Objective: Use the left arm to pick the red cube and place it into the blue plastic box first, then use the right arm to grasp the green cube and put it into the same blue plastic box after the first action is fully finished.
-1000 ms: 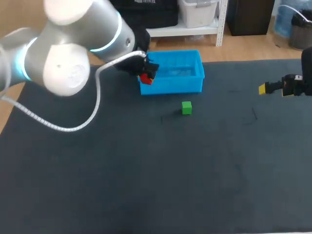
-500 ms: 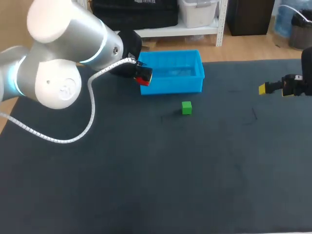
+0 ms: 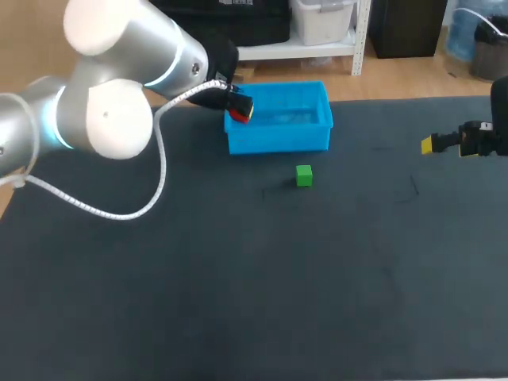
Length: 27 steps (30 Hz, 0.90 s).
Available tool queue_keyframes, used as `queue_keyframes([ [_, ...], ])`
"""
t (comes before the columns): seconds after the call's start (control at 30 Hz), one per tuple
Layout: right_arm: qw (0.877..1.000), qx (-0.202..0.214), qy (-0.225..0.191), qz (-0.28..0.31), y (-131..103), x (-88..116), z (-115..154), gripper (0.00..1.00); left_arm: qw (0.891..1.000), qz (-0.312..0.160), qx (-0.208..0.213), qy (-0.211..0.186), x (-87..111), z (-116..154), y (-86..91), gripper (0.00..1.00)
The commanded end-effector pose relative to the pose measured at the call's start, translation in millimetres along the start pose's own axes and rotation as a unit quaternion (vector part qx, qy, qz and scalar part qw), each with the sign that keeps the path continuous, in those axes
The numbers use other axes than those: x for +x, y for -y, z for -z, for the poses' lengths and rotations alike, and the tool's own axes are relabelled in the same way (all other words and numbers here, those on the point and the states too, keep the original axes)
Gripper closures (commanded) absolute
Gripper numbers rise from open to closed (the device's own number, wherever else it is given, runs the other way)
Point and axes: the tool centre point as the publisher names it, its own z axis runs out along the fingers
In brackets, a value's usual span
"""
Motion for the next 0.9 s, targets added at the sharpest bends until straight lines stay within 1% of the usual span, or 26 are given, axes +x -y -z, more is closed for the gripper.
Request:
queue_keyframes([
  [0.03, 1.000, 0.000, -0.001, 0.000, 0.3, -0.1, 0.3, 0.00, 1.000, -0.002, 0.004, -0.011, -20.4, -31.5, -7.5, 1.00],
  [0.23, 1.000, 0.000, -0.001, 0.000, 0.3, -0.1, 0.3, 0.00, 1.000, 0.001, 0.012, -0.014, -29.8, -53.2, -15.9, 1.00],
  [0.6, 1.000, 0.000, -0.001, 0.000, 0.3, -0.1, 0.3, 0.00, 1.000, 0.010, 0.018, -0.021, -37.7, -77.3, -19.1, 1.00],
  [0.9, 1.000, 0.000, -0.001, 0.000, 0.3, -0.1, 0.3, 0.00, 0.999, 0.029, 0.016, -0.033, -36.6, -96.2, -21.4, 1.00],
])
